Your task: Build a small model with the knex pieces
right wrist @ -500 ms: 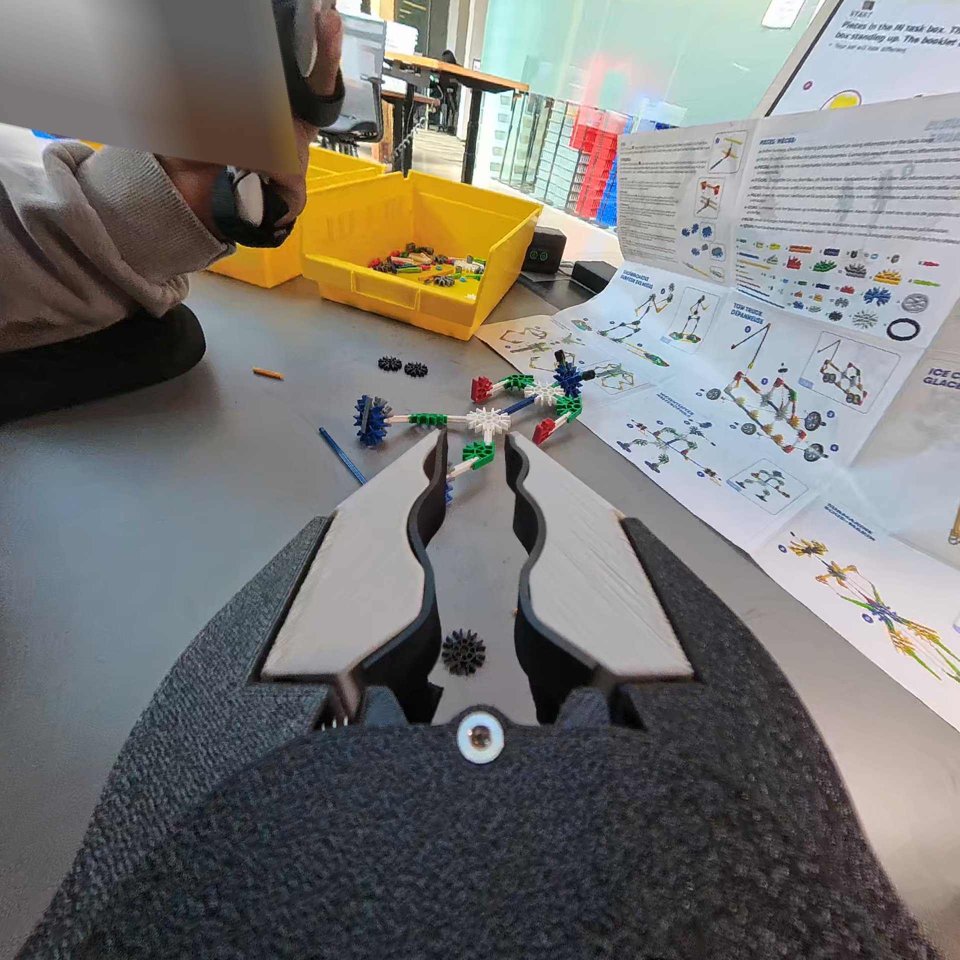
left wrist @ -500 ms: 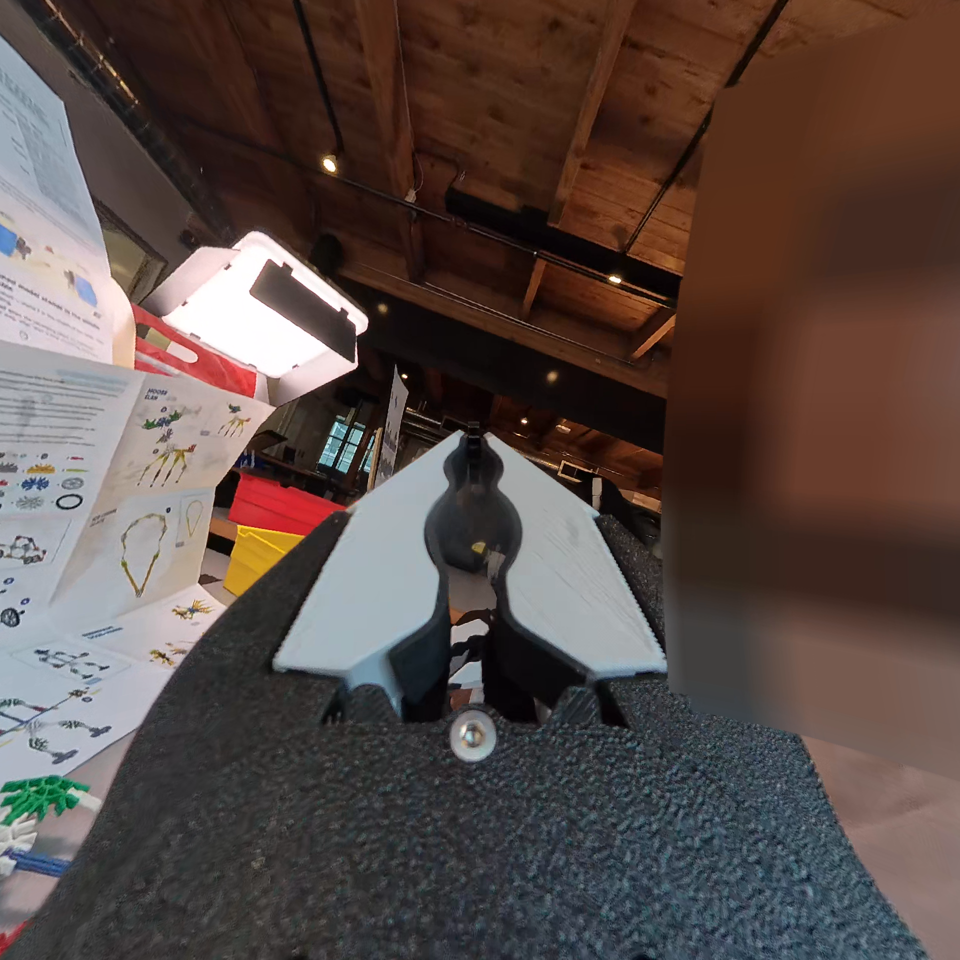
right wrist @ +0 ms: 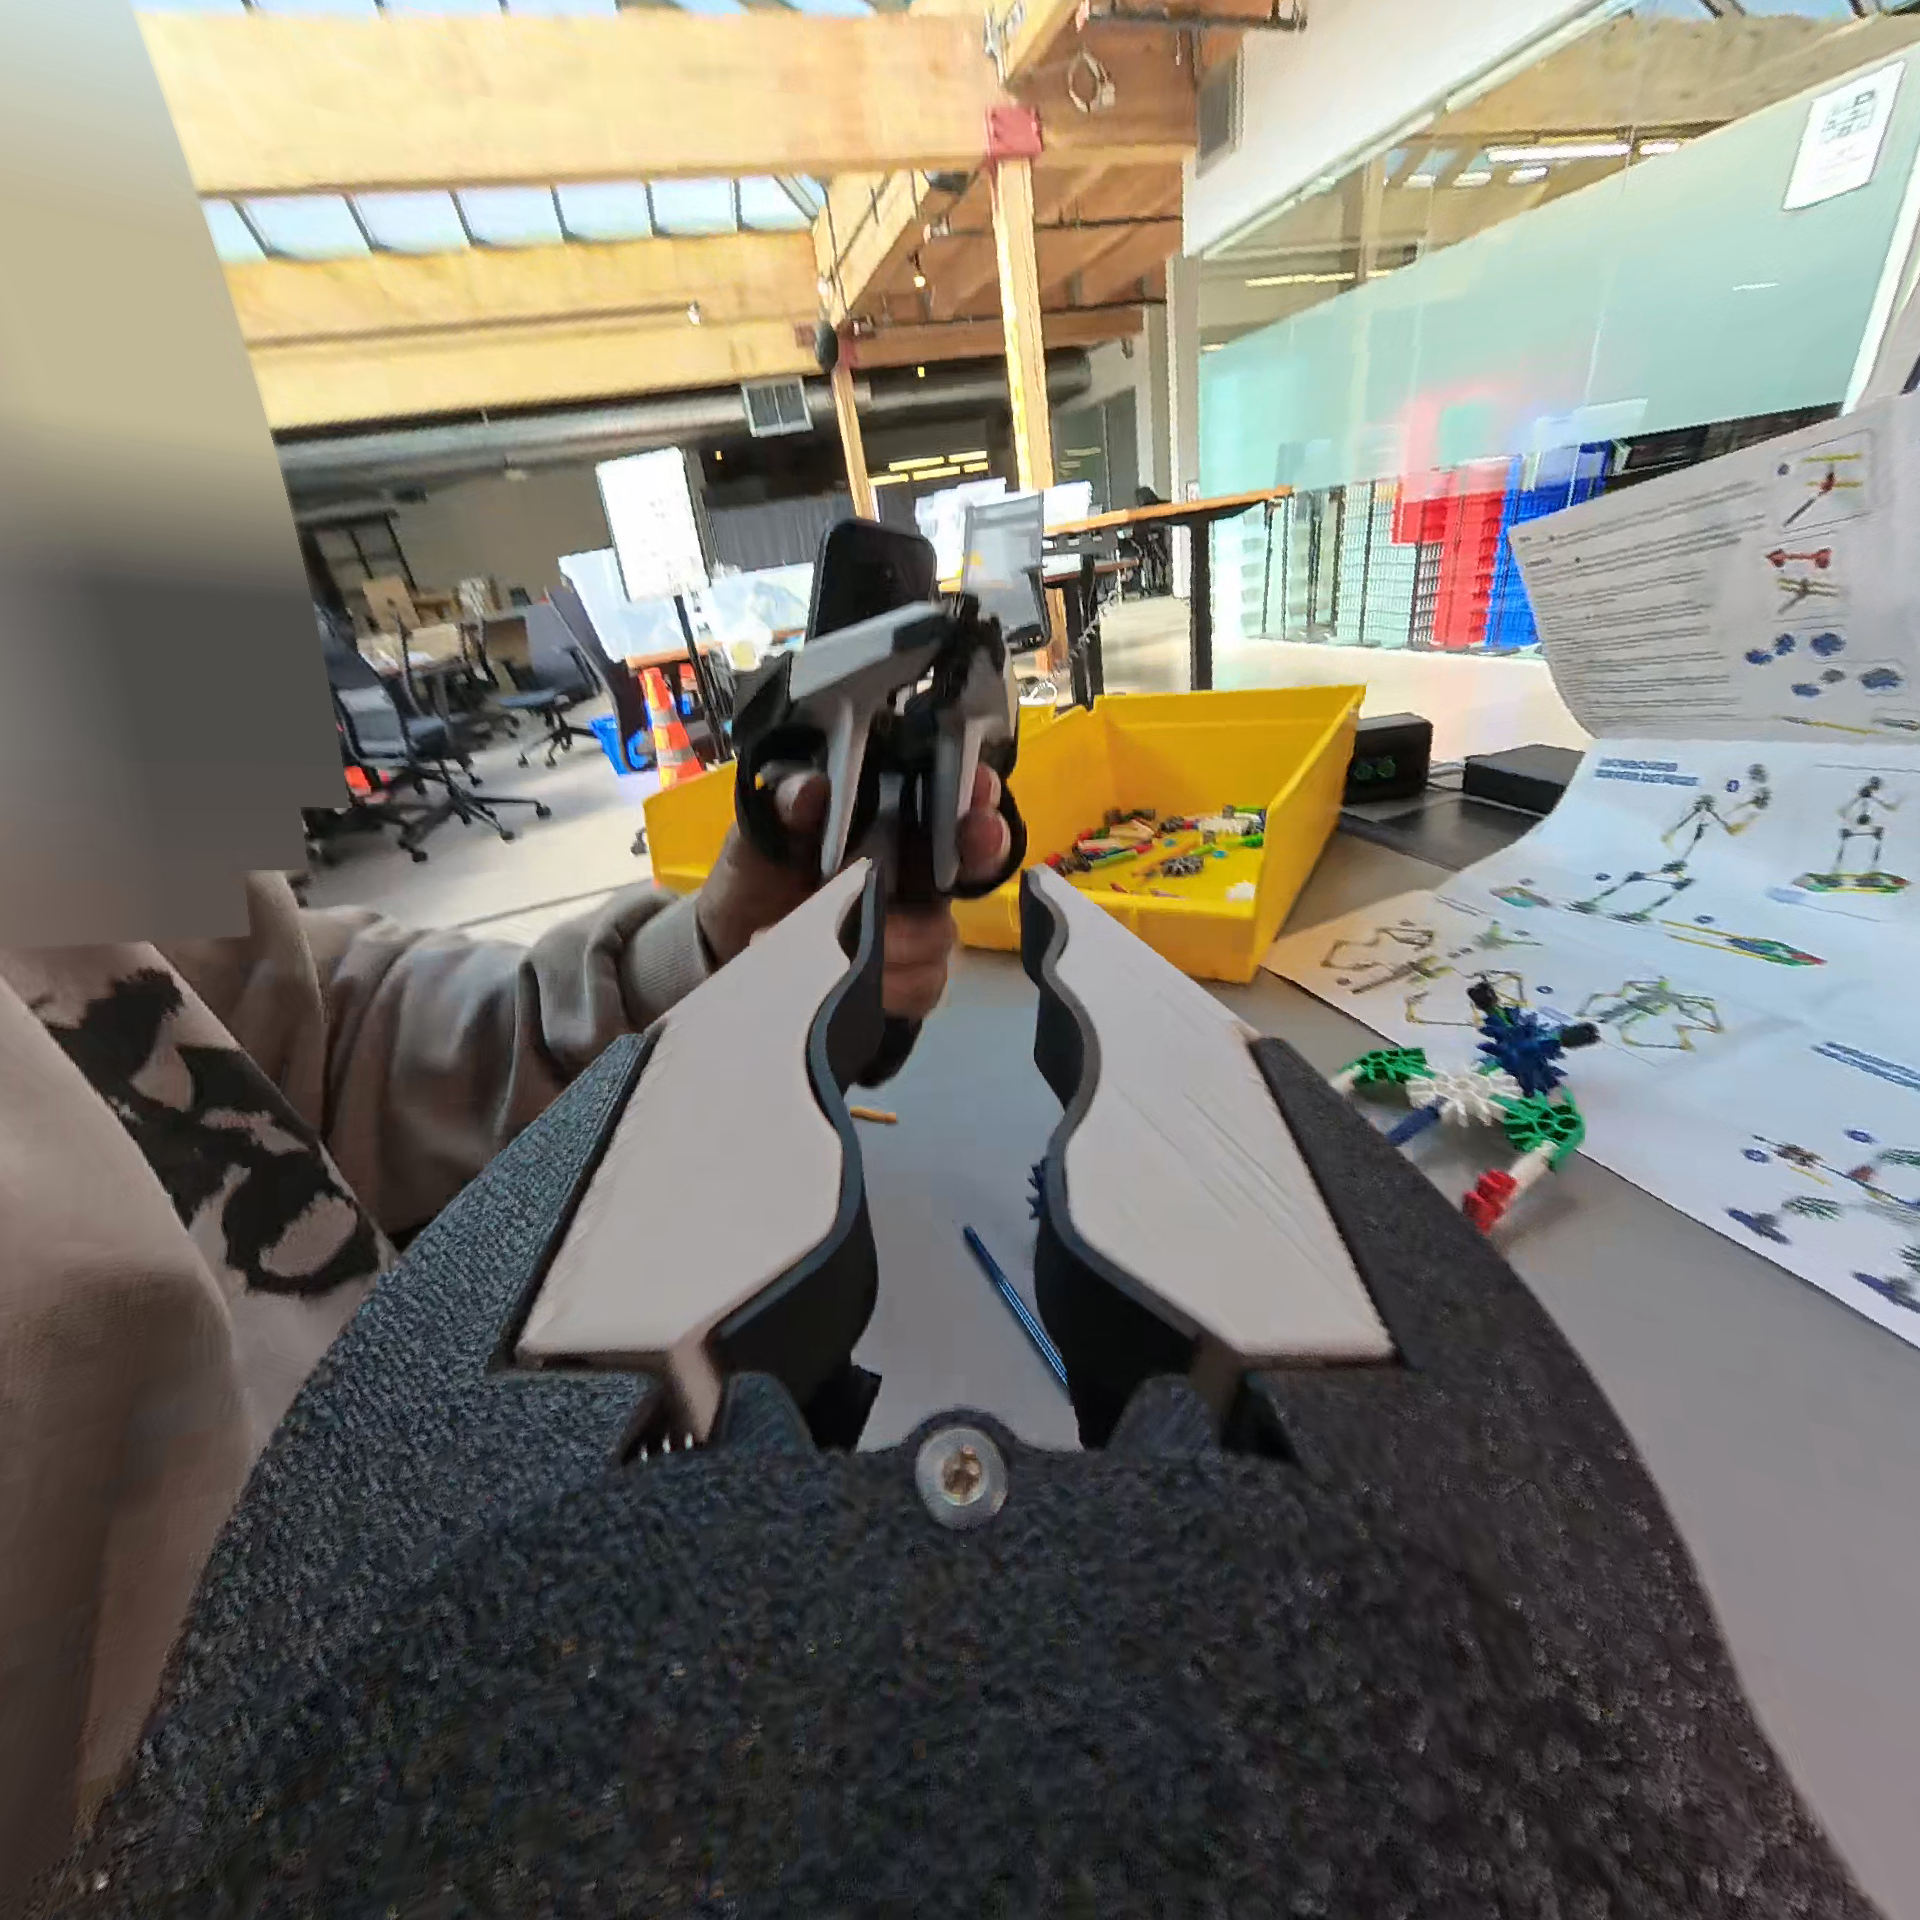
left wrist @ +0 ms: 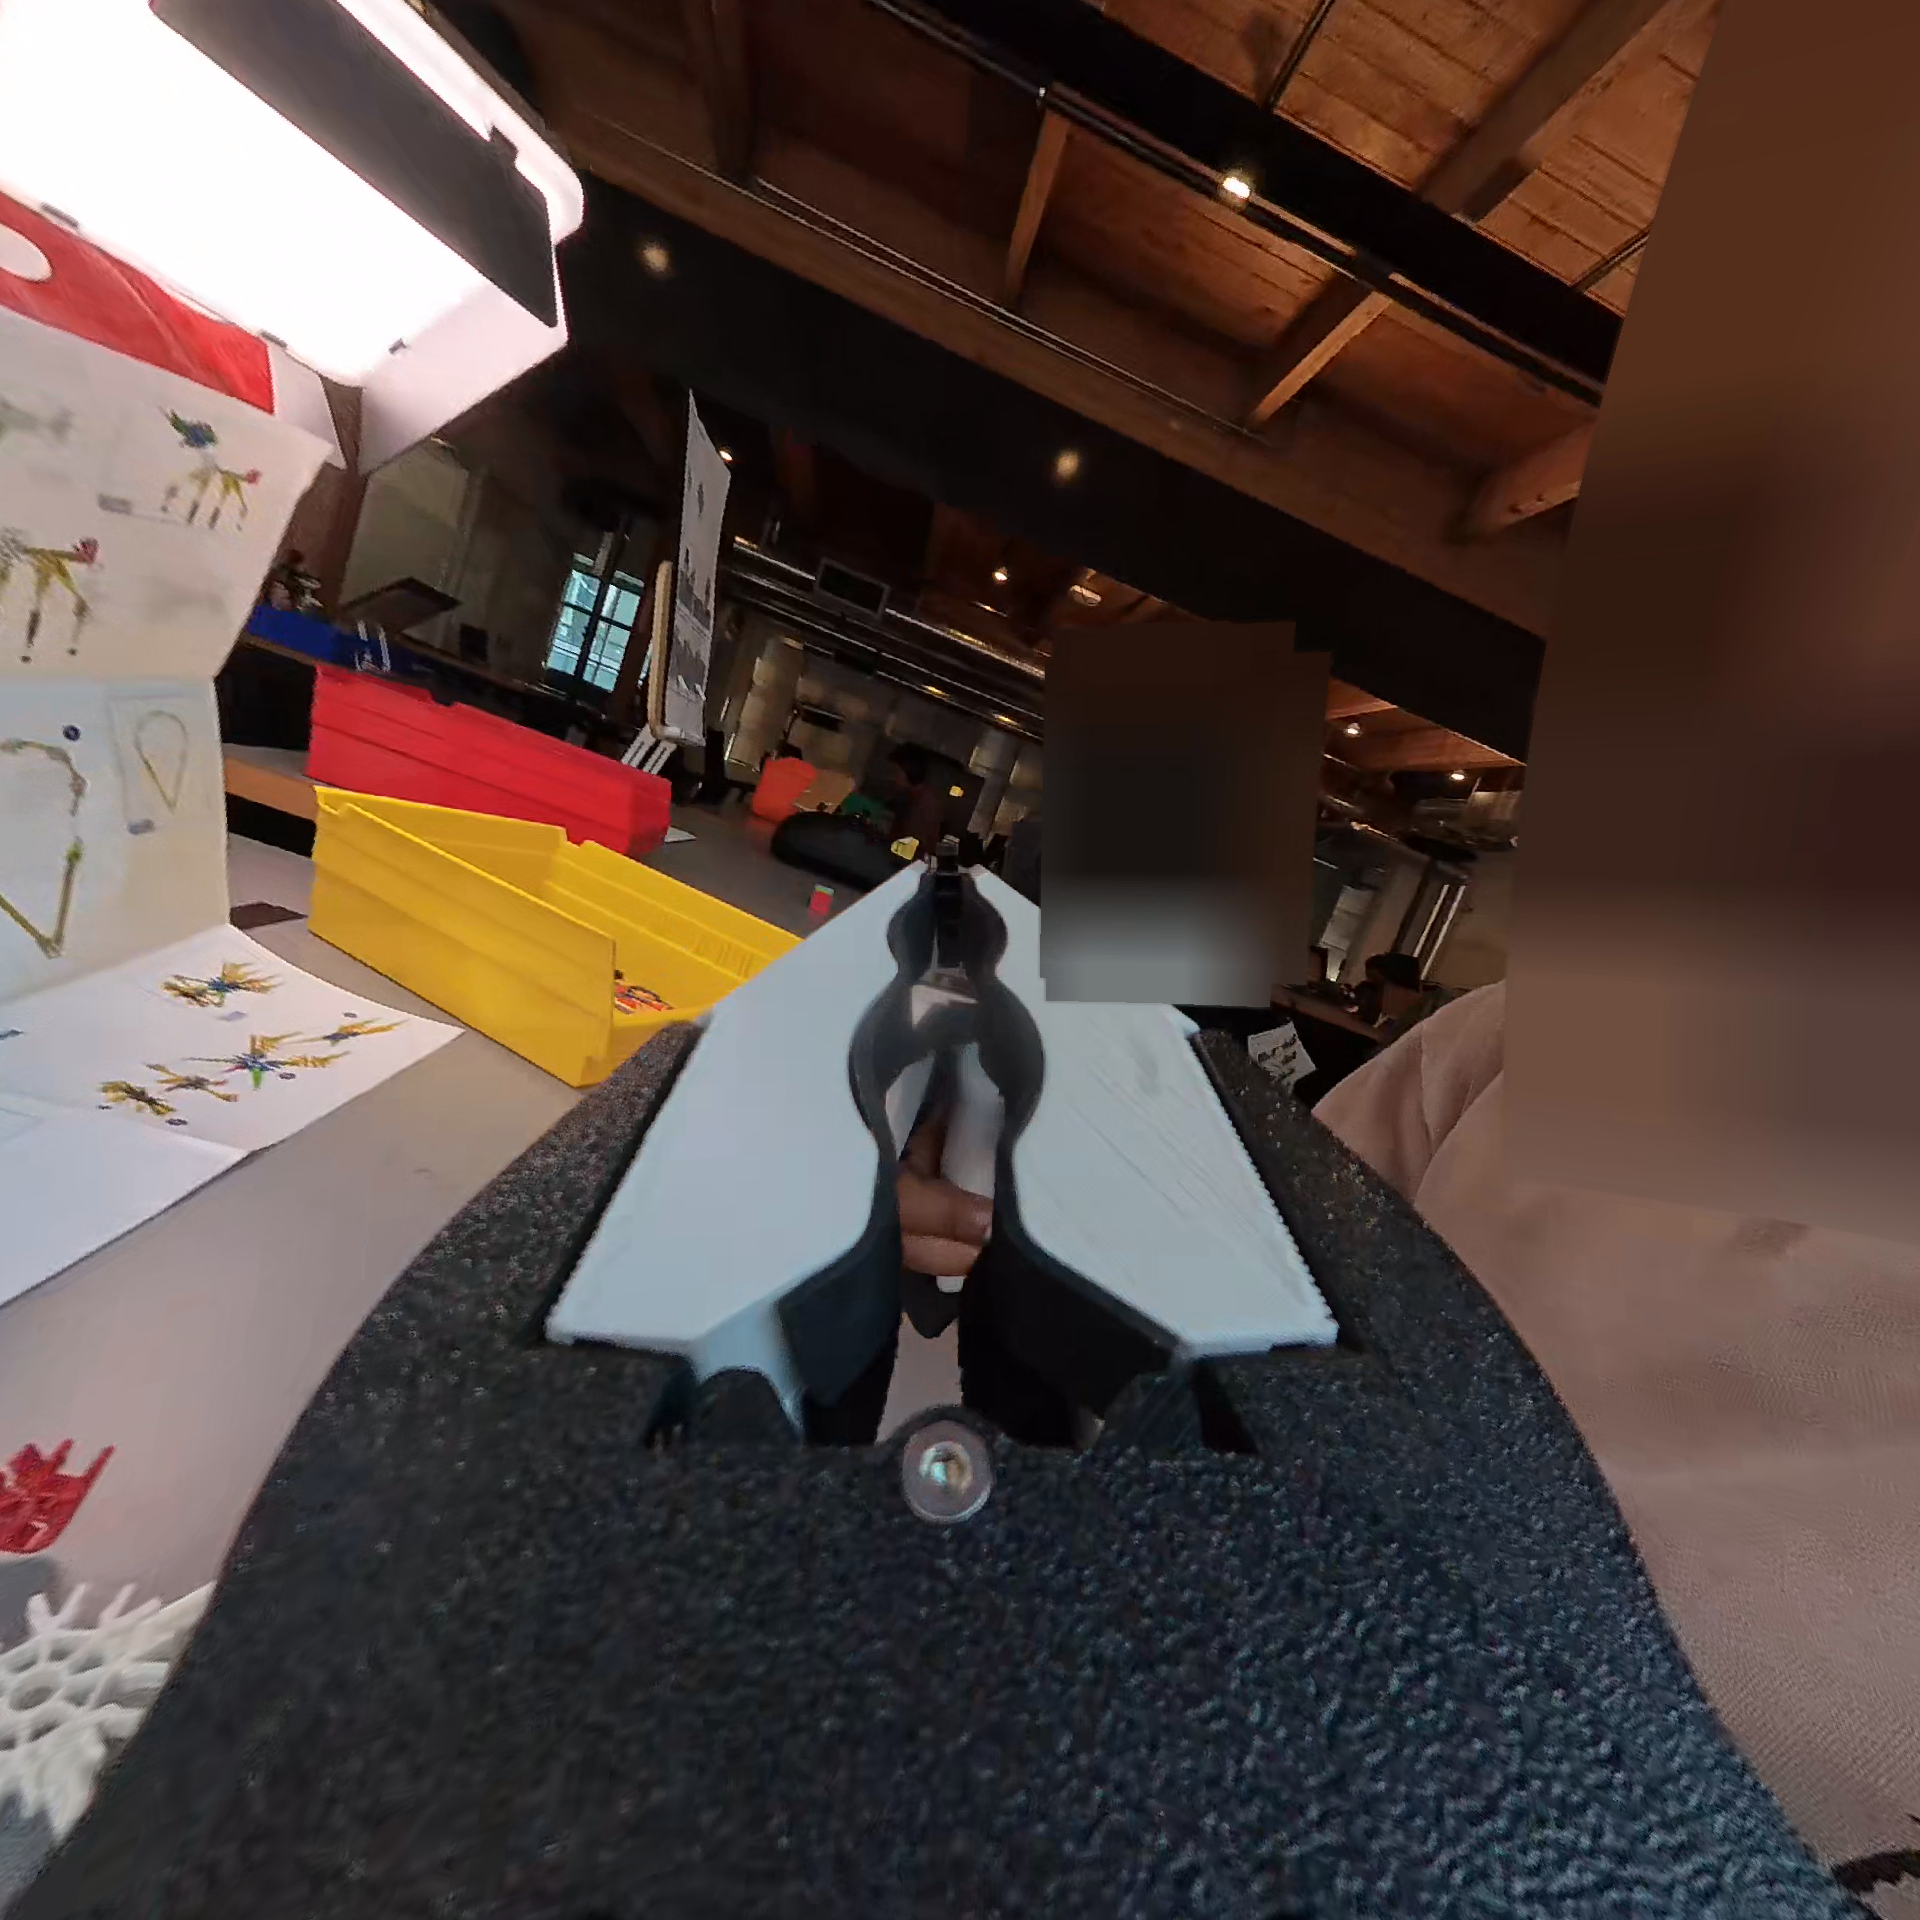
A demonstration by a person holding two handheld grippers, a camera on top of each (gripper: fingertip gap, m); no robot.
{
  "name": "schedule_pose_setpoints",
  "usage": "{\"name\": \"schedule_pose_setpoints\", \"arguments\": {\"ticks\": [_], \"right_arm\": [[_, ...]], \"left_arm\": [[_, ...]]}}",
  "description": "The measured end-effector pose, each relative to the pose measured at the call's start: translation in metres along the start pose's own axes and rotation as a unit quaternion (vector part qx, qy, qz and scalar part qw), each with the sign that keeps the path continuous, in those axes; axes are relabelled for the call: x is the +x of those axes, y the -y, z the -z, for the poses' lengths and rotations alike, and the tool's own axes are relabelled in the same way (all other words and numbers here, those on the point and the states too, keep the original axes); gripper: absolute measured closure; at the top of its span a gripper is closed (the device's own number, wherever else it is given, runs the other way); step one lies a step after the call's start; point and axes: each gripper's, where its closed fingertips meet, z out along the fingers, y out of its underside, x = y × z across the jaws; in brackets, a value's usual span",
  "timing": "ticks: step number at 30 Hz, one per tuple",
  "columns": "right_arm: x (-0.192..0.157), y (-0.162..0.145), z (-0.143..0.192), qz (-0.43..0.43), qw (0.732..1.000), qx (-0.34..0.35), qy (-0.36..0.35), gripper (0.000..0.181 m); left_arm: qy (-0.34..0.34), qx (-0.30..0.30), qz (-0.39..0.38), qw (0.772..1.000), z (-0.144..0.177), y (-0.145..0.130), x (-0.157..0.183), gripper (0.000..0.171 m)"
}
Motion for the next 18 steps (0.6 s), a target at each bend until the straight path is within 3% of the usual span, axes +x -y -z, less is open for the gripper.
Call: {"name": "schedule_pose_setpoints", "arguments": {"ticks": [1, 12, 18], "right_arm": [[0.001, 0.005, -0.004, -0.017, 1.000, 0.014, -0.001, 0.158], [-0.002, 0.017, -0.012, -0.062, 0.997, 0.046, 0.027, 0.178], [-0.002, 0.016, -0.011, -0.089, 0.992, 0.070, 0.046, 0.180]], "left_arm": [[-0.003, -0.004, 0.007, 1.000, -0.004, -0.006, 0.000, 0.171], [-0.004, -0.033, 0.017, 0.999, -0.015, -0.027, 0.004, 0.170], [-0.001, -0.044, 0.019, 0.999, -0.014, -0.029, 0.003, 0.168]]}}
